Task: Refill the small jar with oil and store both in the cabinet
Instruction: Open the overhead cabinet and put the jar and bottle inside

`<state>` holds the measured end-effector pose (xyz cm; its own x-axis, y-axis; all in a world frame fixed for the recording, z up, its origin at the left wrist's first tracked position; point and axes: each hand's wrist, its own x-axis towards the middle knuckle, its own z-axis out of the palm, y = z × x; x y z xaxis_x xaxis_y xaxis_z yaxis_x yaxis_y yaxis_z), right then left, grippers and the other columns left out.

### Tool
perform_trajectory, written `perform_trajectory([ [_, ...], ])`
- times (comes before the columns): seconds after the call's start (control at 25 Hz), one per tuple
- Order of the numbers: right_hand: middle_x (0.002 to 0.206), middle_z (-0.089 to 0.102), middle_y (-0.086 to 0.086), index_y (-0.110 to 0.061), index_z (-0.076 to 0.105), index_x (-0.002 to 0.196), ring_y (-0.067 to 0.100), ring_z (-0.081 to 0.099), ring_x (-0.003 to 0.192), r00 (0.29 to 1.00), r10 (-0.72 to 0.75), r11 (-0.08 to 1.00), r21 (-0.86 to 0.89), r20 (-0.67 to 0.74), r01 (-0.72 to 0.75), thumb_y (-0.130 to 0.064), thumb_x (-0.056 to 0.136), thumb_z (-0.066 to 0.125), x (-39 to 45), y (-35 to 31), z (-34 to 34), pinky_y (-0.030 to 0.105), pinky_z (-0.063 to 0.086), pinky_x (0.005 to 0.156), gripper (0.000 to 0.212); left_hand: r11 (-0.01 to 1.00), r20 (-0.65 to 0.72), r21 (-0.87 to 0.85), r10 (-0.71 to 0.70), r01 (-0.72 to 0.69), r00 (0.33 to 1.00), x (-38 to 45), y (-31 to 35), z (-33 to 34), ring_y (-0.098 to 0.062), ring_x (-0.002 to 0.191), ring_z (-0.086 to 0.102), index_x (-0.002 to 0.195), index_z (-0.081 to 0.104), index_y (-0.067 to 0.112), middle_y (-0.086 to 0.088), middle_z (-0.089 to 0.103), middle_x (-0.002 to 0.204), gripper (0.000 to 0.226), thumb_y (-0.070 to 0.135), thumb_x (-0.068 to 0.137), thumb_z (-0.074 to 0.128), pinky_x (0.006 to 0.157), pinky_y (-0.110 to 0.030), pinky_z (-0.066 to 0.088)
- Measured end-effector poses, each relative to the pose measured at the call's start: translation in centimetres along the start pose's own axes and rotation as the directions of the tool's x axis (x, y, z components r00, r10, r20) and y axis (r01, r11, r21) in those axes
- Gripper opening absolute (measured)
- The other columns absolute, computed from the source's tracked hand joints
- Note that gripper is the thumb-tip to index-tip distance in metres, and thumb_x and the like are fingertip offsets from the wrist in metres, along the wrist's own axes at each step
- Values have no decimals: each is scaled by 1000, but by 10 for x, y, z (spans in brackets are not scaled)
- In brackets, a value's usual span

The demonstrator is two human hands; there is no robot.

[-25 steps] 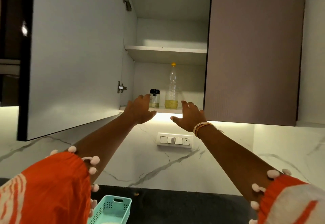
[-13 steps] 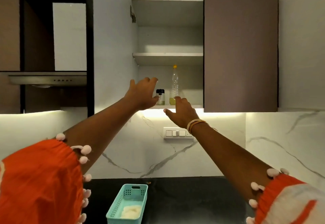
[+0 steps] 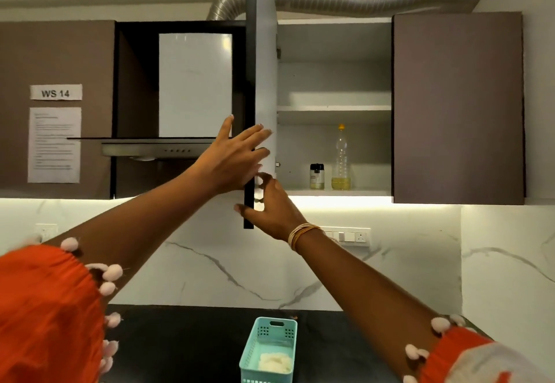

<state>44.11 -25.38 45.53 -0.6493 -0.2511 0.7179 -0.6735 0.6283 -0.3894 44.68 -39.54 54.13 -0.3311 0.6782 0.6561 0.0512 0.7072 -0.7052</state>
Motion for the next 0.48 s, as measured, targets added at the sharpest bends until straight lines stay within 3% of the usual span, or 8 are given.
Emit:
perform_trajectory([
  [0.08,138,44,11,-15,31,140,35,56,117,997,22,999,-33,-68,-24,-39,83,68,7,-10,11,40,49,95,72,1000,19,5,-4,4,1000,-10,-9,3,-28,149,16,135,50,24,-10,20,161,46,47,96,44,111,-68,17],
  [0.24,128,52,10,-15,36,134,33,60,107,987,32,999,-22,-160,-36,-29,82,69,6,-9,15,37,51,91,63,999,-22,-53,1,-2,1000,-13,-3,9,-27,150,9,133,51,26,-10,15,162,44,49,98,35,112,-68,17],
  [0.36,122,57,8,-17,40,132,30,61,102,976,31,999,-6,-215,-33,-29,80,69,-1,5,5,31,49,85,60,990,-87,-139,10,-22,996,1,9,16,-29,150,10,129,52,25,-11,15,161,47,49,98,26,113,-65,20],
  [0.48,109,62,5,-19,43,126,28,63,91,958,25,1000,-7,-286,-28,-25,79,65,-12,30,-18,34,54,80,52,977,-197,-196,44,-84,979,29,36,25,-30,149,13,127,53,25,-13,18,161,46,47,99,23,114,-62,21],
])
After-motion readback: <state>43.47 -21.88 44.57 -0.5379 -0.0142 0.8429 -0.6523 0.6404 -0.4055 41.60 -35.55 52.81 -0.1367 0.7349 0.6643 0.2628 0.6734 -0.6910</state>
